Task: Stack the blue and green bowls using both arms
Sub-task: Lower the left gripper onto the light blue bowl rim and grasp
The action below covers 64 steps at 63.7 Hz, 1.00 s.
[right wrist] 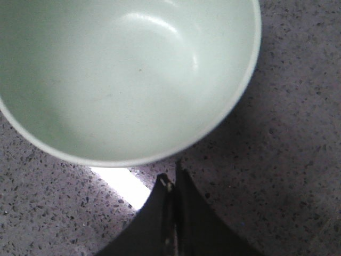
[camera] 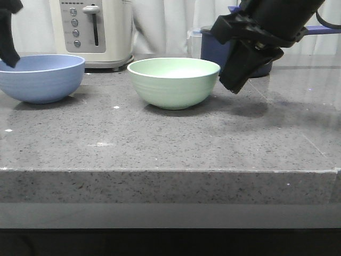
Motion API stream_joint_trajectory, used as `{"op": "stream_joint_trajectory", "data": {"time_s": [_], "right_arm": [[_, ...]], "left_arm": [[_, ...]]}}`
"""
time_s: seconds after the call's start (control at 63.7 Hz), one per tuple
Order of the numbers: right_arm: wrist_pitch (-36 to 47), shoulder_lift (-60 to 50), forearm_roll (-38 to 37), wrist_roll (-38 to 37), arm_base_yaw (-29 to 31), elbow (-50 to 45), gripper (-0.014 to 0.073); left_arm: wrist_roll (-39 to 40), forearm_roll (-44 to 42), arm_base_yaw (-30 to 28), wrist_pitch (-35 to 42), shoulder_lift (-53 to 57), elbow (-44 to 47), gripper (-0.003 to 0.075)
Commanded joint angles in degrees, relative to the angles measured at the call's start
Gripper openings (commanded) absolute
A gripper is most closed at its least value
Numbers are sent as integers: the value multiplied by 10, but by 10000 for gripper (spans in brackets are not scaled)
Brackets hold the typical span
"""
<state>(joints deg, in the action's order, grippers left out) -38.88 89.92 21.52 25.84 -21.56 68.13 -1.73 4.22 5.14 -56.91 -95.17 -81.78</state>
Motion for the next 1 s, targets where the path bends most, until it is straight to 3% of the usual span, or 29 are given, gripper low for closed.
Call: {"op": "stream_joint_trajectory", "data": {"time_s": [0.0, 0.188, 0.486, 0.659, 0.989], "right_arm": [[19, -20, 13, 7, 1, 14, -65], [19, -20, 13, 7, 1, 14, -65], [19, -20, 13, 7, 1, 14, -65], [19, -20, 13, 7, 1, 14, -65], [19, -20, 13, 7, 1, 14, -65]], "left_arm": [[-2, 10, 0, 29, 7, -21, 418], [-2, 10, 0, 45, -14, -21, 384], [-2, 10, 0, 58, -19, -21, 100], [-2, 10, 0, 59, -19, -21, -20], [-2, 16, 32, 47, 4, -54, -20]]}}
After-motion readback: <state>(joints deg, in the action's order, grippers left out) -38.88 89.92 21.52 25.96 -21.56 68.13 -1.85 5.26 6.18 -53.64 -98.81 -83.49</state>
